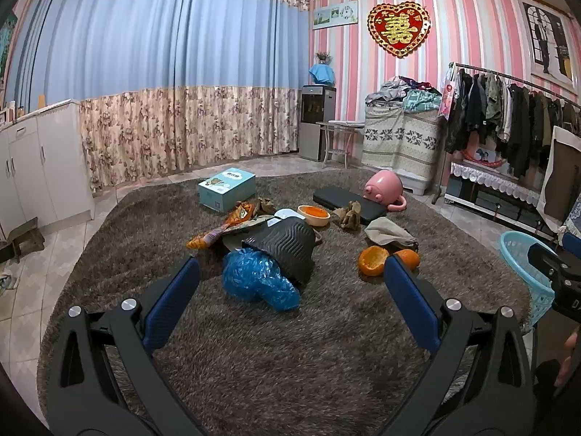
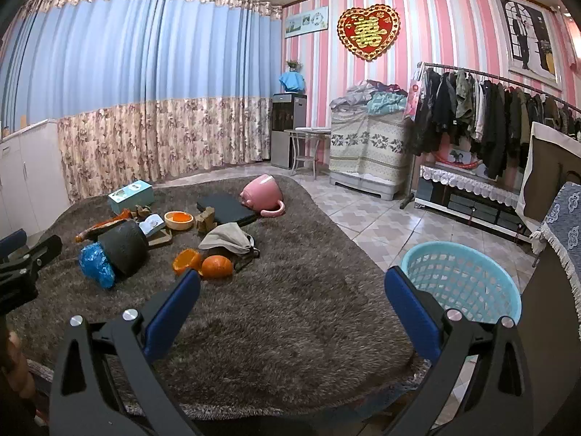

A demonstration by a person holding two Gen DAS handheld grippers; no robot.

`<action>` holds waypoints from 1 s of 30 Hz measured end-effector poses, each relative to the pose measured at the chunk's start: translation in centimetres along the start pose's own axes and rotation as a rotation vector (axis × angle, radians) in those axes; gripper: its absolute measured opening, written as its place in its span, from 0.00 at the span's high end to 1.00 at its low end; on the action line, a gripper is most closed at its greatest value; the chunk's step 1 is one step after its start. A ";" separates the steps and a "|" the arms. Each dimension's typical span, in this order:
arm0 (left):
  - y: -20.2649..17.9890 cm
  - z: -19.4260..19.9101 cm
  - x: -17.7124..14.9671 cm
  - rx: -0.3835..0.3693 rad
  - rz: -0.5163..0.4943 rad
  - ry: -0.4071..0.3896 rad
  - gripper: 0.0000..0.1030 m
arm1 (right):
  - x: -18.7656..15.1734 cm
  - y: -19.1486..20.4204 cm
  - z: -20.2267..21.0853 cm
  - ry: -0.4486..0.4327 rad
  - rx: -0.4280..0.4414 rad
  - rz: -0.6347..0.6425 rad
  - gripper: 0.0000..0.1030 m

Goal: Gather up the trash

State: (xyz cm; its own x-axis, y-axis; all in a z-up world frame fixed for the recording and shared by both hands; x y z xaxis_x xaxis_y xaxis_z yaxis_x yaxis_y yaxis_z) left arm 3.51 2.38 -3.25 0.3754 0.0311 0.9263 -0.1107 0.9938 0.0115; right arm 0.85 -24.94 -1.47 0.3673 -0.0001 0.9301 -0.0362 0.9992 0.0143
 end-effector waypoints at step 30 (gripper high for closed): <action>2.6 -7.2 -0.7 0.062 -0.011 0.117 0.05 | -0.7 -0.2 -4.8 0.010 0.000 -0.017 0.04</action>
State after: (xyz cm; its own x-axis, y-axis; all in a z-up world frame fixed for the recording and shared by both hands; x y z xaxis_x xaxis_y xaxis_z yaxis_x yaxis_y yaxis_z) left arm 9.54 5.73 -6.60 0.4816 0.0365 0.8756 -0.1615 0.9857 0.0477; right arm 5.05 -24.93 -3.92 0.3770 -0.0165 0.9261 -0.0295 0.9991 0.0298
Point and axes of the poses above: each gripper's, at about its wrist camera, not at the fingertips, and z roughly against the way its jaws point, y to its left, x to its top, the point moved 1 cm from there along -z, roughly the way its jaws point, and after that the axes turned 6 degrees about x, right-handed, at the moved point
